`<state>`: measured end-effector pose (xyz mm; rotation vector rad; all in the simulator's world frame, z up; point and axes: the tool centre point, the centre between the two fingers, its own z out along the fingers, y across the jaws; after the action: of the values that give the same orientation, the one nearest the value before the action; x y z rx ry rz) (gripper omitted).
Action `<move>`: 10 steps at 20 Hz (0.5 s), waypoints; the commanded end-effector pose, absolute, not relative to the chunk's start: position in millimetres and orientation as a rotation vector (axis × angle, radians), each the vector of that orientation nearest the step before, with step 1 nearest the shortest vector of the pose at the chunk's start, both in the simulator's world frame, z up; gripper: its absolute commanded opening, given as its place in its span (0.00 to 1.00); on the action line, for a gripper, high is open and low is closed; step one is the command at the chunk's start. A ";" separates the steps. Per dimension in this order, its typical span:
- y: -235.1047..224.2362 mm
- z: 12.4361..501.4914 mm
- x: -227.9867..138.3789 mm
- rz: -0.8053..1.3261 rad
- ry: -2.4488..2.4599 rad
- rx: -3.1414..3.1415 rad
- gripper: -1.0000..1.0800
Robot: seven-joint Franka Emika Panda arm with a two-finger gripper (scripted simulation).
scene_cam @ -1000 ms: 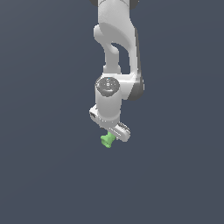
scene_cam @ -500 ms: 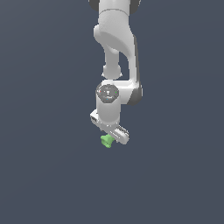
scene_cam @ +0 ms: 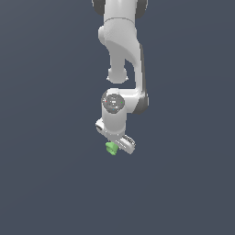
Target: Pick up the object and move it to a goal position.
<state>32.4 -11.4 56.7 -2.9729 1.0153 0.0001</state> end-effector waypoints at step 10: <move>-12.1 58.1 32.8 -0.001 1.016 -2.973 0.00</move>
<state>32.5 -11.7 57.1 -2.9728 1.0156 -0.0001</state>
